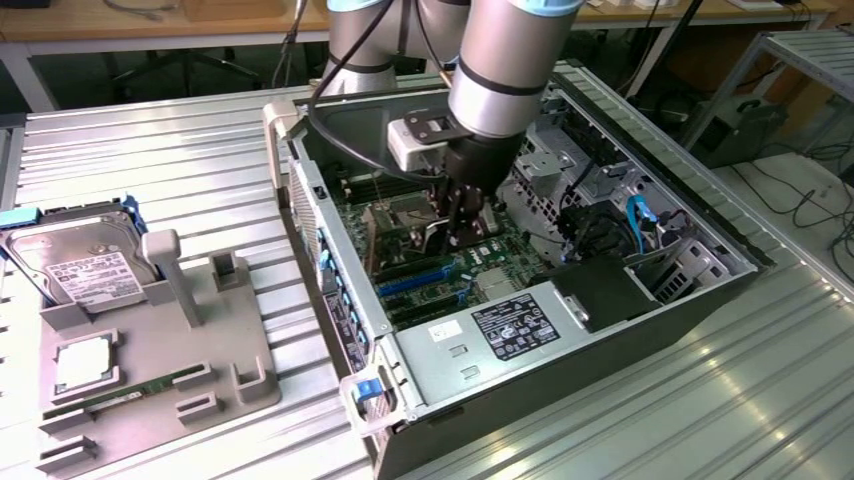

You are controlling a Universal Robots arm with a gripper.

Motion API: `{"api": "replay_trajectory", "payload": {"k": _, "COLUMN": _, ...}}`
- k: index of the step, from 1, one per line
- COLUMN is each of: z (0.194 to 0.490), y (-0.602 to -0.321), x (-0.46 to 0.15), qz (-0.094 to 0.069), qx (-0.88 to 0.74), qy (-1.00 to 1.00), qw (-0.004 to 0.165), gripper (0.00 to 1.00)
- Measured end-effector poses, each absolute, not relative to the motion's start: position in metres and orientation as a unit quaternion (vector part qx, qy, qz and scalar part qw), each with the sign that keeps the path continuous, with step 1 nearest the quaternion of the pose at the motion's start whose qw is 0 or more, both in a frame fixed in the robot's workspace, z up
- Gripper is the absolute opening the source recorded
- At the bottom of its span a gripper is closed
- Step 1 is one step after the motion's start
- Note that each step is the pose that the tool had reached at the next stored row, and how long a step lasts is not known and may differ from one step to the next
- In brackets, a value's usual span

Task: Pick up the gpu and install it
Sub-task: 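Insert the gpu into the slot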

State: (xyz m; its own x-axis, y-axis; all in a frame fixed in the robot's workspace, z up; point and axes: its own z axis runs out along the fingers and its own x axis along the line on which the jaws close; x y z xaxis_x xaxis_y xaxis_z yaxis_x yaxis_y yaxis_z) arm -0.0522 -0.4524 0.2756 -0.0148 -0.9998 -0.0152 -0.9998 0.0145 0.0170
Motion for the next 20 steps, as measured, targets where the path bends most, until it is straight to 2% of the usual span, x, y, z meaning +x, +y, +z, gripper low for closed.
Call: {"api": "replay_trajectory", "payload": {"k": 20, "z": 0.260, "y": -0.461, "x": -0.069, "qz": -0.014, "qx": 0.698, "qy": -0.716, "qw": 0.003, "gripper": 0.28}}
